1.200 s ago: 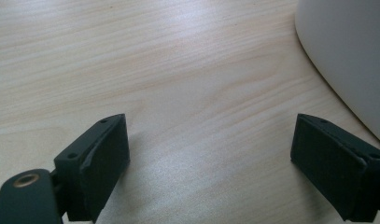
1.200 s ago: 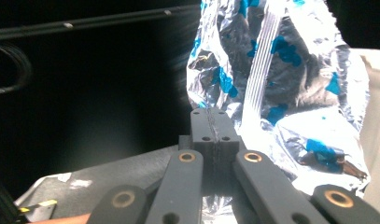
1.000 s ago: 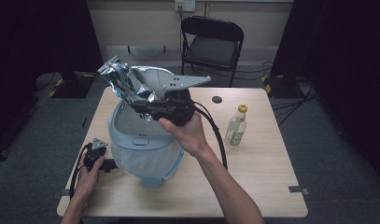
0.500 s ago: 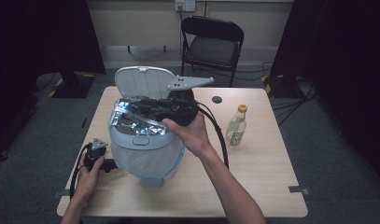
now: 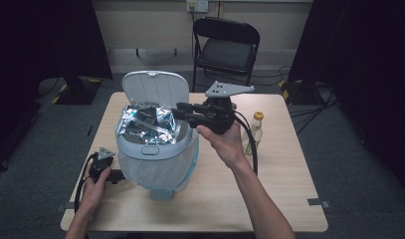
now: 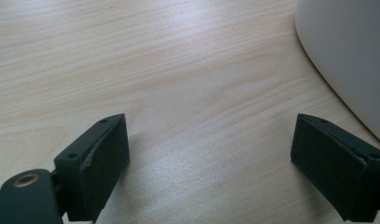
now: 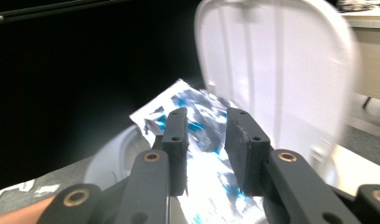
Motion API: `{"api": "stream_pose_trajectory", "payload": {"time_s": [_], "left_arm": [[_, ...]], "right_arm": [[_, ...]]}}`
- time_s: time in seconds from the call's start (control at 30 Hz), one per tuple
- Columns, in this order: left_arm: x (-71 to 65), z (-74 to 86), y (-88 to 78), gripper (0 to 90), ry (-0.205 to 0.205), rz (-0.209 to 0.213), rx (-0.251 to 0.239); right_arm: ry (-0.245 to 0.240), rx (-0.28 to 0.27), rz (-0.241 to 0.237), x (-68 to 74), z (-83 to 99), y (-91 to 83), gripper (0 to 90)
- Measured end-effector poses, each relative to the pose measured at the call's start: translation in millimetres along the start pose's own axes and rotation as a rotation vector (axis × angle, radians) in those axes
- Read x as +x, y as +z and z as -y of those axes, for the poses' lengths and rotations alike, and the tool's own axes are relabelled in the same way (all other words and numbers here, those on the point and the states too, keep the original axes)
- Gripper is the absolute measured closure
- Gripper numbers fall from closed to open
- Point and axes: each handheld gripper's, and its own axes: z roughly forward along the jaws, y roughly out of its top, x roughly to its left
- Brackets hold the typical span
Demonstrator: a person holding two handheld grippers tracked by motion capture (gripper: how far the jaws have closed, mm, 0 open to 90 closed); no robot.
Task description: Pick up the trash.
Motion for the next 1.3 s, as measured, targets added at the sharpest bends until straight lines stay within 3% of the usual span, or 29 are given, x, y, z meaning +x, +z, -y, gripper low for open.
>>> {"api": "stream_pose_trajectory", "payload": {"time_s": [0.23,0.6,0.93,1.1,1.3], "left_arm": [[0.4,-0.1,-0.3,11.2,0.007,-0.007,0.001],[0.3,-0.1,-0.2,11.2,0.006,-0.006,0.001],[0.4,-0.1,-0.3,11.2,0.007,-0.007,0.001],[0.4,-0.1,-0.3,11.2,0.007,-0.006,0.001],[0.0,0.0,0.0,11.2,0.000,0.000,0.000]], "right_arm": [[0.030,-0.019,0.058,-17.2,15.5,-25.6,64.6],[0.054,-0.005,0.151,-32.1,46.9,-53.4,61.4],[0.122,0.102,0.244,-52.7,95.1,-70.7,57.5],[0.158,0.135,0.319,-63.2,119.6,-82.6,54.8],[0.170,0.178,0.387,-70.8,146.6,-90.1,47.8]]}}
